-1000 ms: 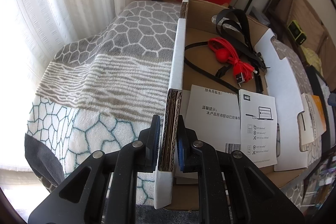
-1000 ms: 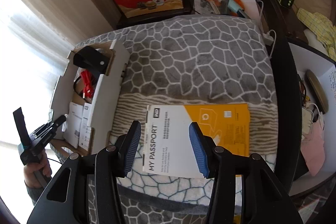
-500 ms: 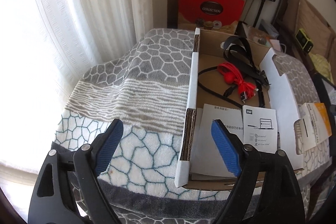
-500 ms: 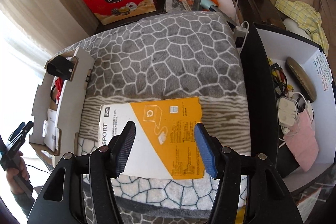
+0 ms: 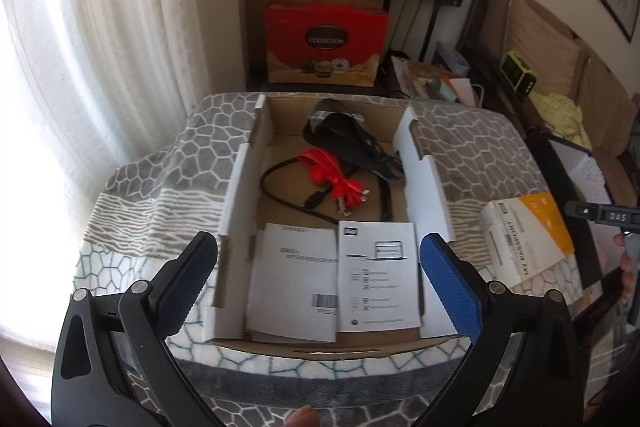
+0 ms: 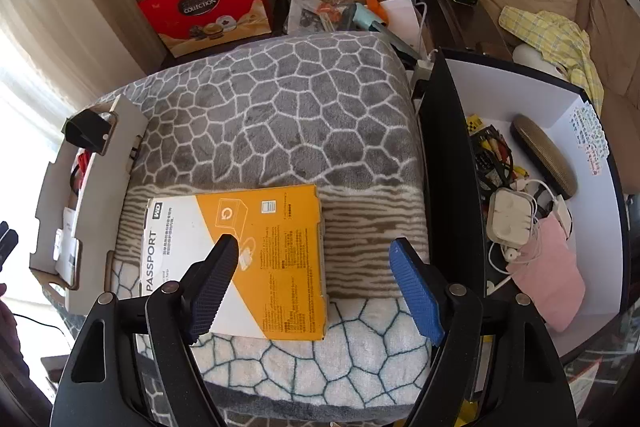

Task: Organize objects
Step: 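Grasp the My Passport box with the left tool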

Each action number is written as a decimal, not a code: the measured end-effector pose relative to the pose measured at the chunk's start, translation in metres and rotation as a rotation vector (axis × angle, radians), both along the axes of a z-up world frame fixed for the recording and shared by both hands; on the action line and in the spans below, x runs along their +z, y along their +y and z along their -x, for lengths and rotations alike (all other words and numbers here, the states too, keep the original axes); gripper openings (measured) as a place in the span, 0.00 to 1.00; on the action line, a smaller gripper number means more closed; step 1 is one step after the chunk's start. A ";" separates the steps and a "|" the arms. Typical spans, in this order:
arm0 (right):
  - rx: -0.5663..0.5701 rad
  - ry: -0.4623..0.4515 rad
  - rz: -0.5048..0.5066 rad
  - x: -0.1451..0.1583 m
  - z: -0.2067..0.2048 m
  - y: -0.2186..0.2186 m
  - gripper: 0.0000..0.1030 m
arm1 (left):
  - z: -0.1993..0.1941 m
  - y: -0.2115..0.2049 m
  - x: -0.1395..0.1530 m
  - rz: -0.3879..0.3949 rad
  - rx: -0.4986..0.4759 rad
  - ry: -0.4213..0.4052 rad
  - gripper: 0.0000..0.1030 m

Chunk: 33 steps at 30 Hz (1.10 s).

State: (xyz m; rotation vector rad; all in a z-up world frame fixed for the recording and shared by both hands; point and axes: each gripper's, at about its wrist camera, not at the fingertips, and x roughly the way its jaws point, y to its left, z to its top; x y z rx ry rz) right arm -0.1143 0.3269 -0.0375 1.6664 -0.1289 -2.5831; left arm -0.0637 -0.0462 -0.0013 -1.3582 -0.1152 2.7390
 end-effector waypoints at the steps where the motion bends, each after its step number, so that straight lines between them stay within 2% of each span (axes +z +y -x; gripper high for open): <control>1: 0.000 0.001 0.001 -0.001 -0.001 0.001 0.77 | 0.001 0.007 0.001 -0.008 -0.013 -0.004 0.98; 10: 0.005 0.011 0.000 -0.012 -0.006 0.005 0.77 | 0.015 0.087 -0.001 -0.067 -0.189 -0.062 0.98; 16: 0.015 0.010 0.027 -0.017 -0.008 0.006 0.77 | 0.028 0.119 -0.017 -0.129 -0.230 -0.134 0.98; 25: 0.033 -0.009 0.087 -0.025 -0.005 0.010 0.77 | 0.030 0.122 -0.020 -0.047 -0.207 -0.121 0.98; 29: 0.022 -0.025 0.142 -0.032 -0.004 0.015 0.74 | 0.029 0.126 -0.022 -0.069 -0.247 -0.143 0.85; 31: 0.017 -0.036 0.187 -0.034 -0.003 0.018 0.66 | 0.031 0.132 -0.025 -0.099 -0.265 -0.168 0.77; 33: 0.016 -0.042 0.211 -0.035 -0.004 0.020 0.63 | 0.033 0.138 -0.030 -0.114 -0.284 -0.198 0.66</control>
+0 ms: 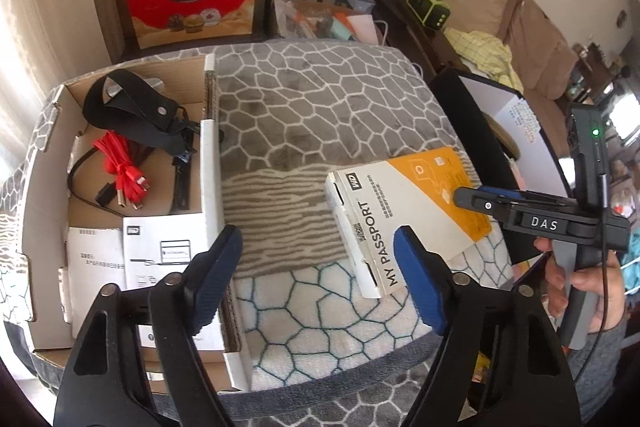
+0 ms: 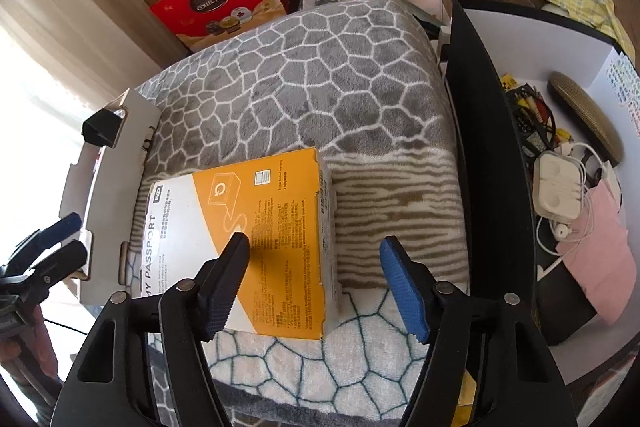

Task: Organize objects
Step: 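Grasp the My Passport box with the left tool, then carry the My Passport box with the left tool over the box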

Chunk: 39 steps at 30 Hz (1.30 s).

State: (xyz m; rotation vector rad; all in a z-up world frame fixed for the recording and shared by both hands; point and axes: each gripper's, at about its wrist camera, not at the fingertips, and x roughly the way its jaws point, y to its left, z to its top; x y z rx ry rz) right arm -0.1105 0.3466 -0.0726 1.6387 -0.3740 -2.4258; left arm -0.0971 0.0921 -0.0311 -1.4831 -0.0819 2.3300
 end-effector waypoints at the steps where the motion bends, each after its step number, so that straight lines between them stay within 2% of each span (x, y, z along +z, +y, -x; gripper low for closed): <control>1: -0.001 -0.001 0.006 0.000 0.000 0.000 0.62 | 0.001 0.004 -0.003 0.007 -0.005 -0.008 0.61; 4: 0.001 -0.005 0.009 0.001 -0.001 0.000 0.61 | 0.003 0.014 -0.010 0.020 -0.023 -0.028 0.55; 10: -0.006 -0.018 0.023 0.001 -0.001 0.000 0.61 | 0.008 0.032 -0.029 0.020 -0.044 -0.084 0.55; 14: -0.005 -0.040 0.064 -0.002 -0.001 -0.001 0.59 | 0.012 0.041 -0.040 -0.007 -0.057 -0.123 0.54; 17: 0.003 -0.046 0.093 -0.002 -0.001 -0.003 0.51 | 0.010 0.047 -0.041 -0.027 -0.078 -0.123 0.47; 19: 0.003 -0.045 0.078 0.000 -0.002 -0.006 0.49 | 0.010 0.051 -0.038 -0.022 -0.088 -0.116 0.43; 23: 0.003 -0.045 0.060 0.003 -0.003 -0.012 0.48 | 0.009 0.053 -0.036 -0.005 -0.079 -0.110 0.43; 30: 0.034 -0.012 0.059 0.023 -0.008 -0.031 0.47 | 0.010 0.034 -0.017 -0.015 -0.040 -0.065 0.42; 39: 0.093 0.059 0.071 0.067 -0.012 -0.072 0.47 | 0.001 -0.014 0.033 -0.052 0.001 0.025 0.41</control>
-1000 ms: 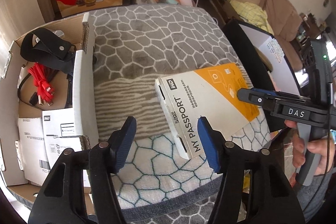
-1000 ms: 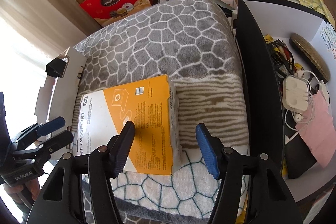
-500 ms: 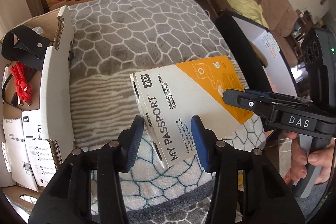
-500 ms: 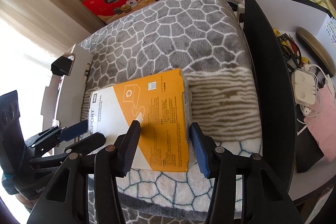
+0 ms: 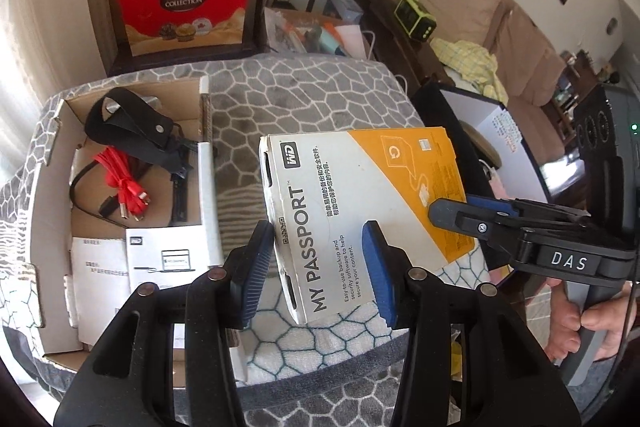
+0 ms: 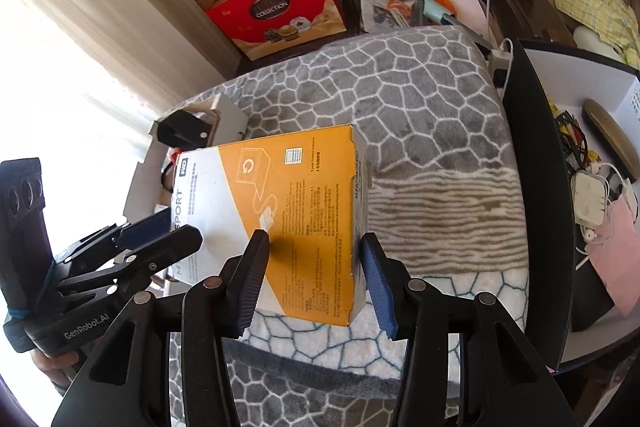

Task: Organize objects
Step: 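Carry the My Passport box with the left tool over the box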

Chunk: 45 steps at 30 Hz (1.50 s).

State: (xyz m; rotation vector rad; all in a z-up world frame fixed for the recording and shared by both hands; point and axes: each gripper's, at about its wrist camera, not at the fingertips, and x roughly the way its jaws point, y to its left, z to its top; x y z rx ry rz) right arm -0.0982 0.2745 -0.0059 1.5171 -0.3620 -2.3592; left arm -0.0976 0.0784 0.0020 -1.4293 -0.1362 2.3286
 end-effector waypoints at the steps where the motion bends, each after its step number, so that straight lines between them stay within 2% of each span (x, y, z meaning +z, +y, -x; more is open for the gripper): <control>1: 0.012 0.007 -0.002 0.004 0.000 -0.007 0.47 | -0.001 -0.006 0.004 0.000 0.009 0.008 0.41; 6: 0.069 0.027 -0.008 0.017 0.000 -0.045 0.47 | -0.005 -0.041 0.019 0.005 0.061 0.032 0.41; 14: 0.154 0.030 -0.009 0.020 0.002 -0.105 0.47 | -0.014 -0.095 0.022 0.033 0.143 0.036 0.41; 26: 0.261 -0.027 -0.017 -0.009 0.007 -0.186 0.47 | -0.012 -0.163 0.002 0.072 0.245 -0.011 0.41; 34: 0.280 -0.069 -0.040 -0.032 0.009 -0.202 0.47 | -0.008 -0.184 -0.024 0.060 0.263 -0.056 0.42; 45: 0.264 -0.096 -0.084 -0.049 0.009 -0.204 0.47 | -0.001 -0.176 -0.045 0.083 0.242 -0.085 0.42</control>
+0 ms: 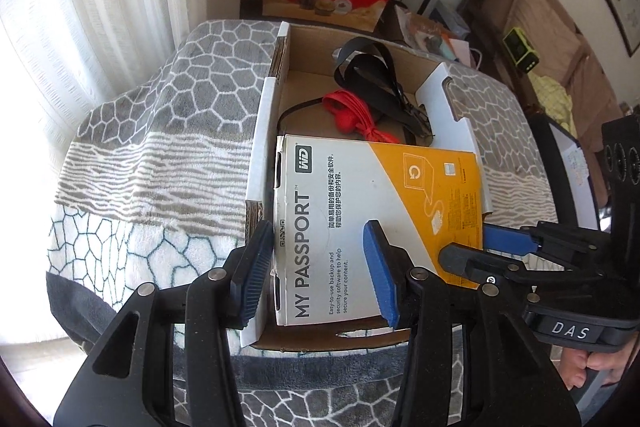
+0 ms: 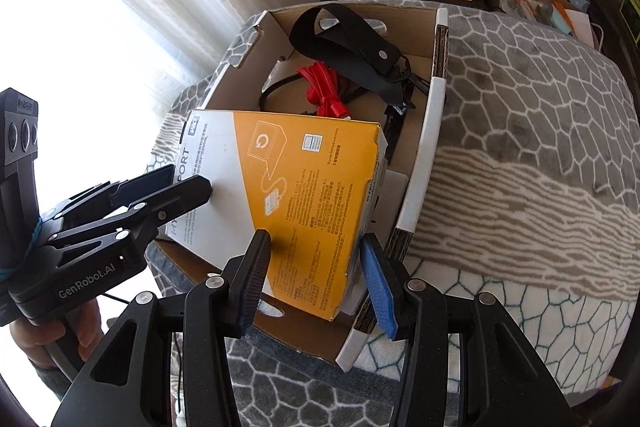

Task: Organize objects
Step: 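Carry the My Passport box with the left tool over the box, then lower the My Passport box into the box and open the left tool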

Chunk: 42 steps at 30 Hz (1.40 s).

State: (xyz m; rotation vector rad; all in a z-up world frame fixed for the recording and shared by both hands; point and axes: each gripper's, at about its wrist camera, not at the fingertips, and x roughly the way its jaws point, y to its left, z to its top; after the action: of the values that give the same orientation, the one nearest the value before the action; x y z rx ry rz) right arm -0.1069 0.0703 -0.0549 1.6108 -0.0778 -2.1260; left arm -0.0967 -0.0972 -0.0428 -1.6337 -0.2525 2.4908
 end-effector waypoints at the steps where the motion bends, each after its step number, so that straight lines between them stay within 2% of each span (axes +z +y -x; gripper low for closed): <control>1: -0.001 0.000 -0.005 -0.002 0.000 0.000 0.47 | 0.000 0.000 -0.001 0.002 -0.002 -0.002 0.42; 12: -0.008 0.001 -0.017 -0.003 0.000 -0.003 0.47 | 0.005 0.002 -0.012 0.021 -0.002 -0.025 0.42; 18: 0.005 0.016 -0.006 0.004 -0.004 -0.002 0.47 | 0.002 0.006 -0.010 0.040 -0.009 -0.016 0.47; 22: -0.002 0.058 -0.006 0.017 -0.006 0.004 0.47 | -0.003 0.005 0.001 0.038 -0.009 0.022 0.64; 29: -0.028 0.124 -0.022 0.031 -0.008 0.018 0.47 | -0.010 -0.008 0.023 0.030 0.024 0.080 0.68; 30: -0.029 0.129 -0.022 0.032 -0.009 0.020 0.48 | -0.011 -0.009 0.024 0.032 0.027 0.083 0.68; 31: -0.031 0.135 -0.021 0.032 -0.010 0.022 0.49 | -0.013 -0.010 0.025 0.036 0.029 0.086 0.72; 32: -0.033 0.143 -0.020 0.033 -0.011 0.024 0.50 | -0.015 -0.010 0.025 0.038 0.033 0.093 0.83; 34: -0.038 0.166 -0.028 0.033 -0.016 0.028 0.54 | -0.022 -0.009 0.027 0.033 0.042 0.122 0.88; 38: -0.053 0.243 -0.068 0.037 -0.027 0.037 0.66 | -0.032 -0.001 0.029 0.056 0.047 0.158 0.90; 40: -0.065 0.280 -0.088 0.039 -0.033 0.043 0.77 | -0.038 0.005 0.031 0.079 0.049 0.186 0.90; 42: -0.079 0.318 -0.108 0.041 -0.040 0.049 0.80 | -0.046 0.012 0.034 0.097 0.044 0.223 0.90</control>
State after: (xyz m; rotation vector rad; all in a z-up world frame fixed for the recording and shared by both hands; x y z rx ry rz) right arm -0.0669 0.1195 -0.0135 1.3250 0.0785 -2.4578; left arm -0.0503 -0.0857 -0.0086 -1.3791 -0.1441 2.7295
